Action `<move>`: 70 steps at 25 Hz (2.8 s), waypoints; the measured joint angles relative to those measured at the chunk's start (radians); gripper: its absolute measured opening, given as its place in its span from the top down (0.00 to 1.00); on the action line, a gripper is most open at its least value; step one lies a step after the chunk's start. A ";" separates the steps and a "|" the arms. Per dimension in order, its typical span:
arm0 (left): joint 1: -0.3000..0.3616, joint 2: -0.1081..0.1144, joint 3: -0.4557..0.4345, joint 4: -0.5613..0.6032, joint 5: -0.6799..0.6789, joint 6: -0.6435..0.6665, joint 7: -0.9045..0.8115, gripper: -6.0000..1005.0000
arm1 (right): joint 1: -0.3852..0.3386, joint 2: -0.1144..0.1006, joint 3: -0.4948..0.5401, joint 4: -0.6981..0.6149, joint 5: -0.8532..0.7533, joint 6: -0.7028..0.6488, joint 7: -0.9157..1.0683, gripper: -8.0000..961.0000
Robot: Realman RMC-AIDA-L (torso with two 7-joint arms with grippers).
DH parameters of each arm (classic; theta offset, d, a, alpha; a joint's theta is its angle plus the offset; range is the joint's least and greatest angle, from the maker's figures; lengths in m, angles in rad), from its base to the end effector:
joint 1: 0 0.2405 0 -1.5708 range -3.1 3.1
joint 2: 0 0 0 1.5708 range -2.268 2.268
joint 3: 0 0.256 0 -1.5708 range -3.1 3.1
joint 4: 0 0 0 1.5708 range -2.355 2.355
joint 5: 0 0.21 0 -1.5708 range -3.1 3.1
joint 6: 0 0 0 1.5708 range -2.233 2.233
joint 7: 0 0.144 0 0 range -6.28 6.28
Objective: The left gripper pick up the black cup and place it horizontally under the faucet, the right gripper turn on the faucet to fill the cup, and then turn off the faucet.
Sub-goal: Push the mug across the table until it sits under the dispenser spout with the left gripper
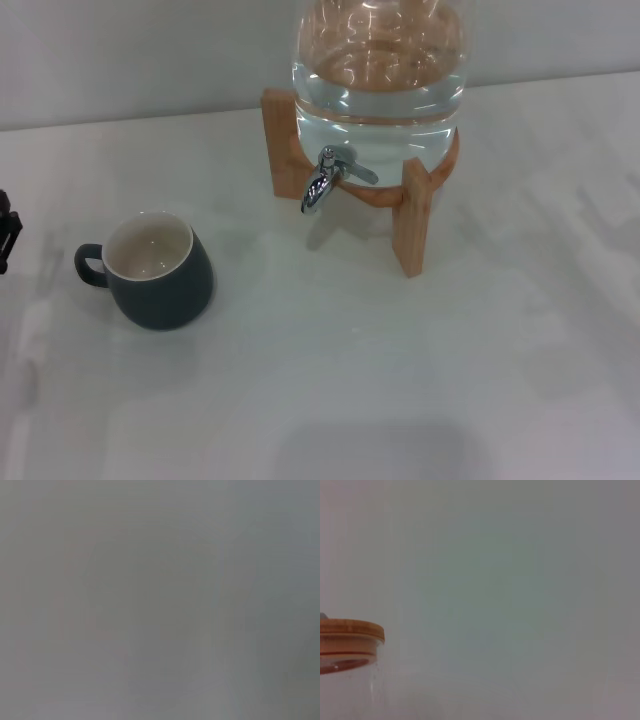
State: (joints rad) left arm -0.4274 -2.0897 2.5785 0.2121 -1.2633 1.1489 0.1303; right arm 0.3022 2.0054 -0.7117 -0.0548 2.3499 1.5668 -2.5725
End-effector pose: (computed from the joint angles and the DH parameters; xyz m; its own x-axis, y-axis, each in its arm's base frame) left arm -0.3322 0.3237 -0.0248 0.8086 -0.0155 0.5882 0.5870 -0.0461 -0.8082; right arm 0.3613 0.2709 0.0631 0.5258 0.2304 -0.8188 -0.7960 -0.2061 -0.5691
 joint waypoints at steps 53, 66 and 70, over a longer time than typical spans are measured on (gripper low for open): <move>0.133 -0.009 0.073 0.122 0.009 -0.007 0.079 0.13 | -0.011 -0.003 -0.003 -0.014 -0.025 -0.018 0.000 0.13; 0.157 -0.010 0.123 0.133 0.006 -0.011 0.074 0.13 | -0.008 -0.004 -0.003 -0.027 -0.036 -0.019 0.000 0.13; 0.156 -0.010 0.154 0.136 0.006 -0.012 0.071 0.13 | -0.008 -0.004 -0.003 -0.027 -0.038 -0.019 0.000 0.13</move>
State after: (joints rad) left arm -0.2714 -2.0996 2.7329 0.3482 -1.2575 1.1369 0.2009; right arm 0.2946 2.0018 -0.7148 -0.0816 2.3119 1.5477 -2.5725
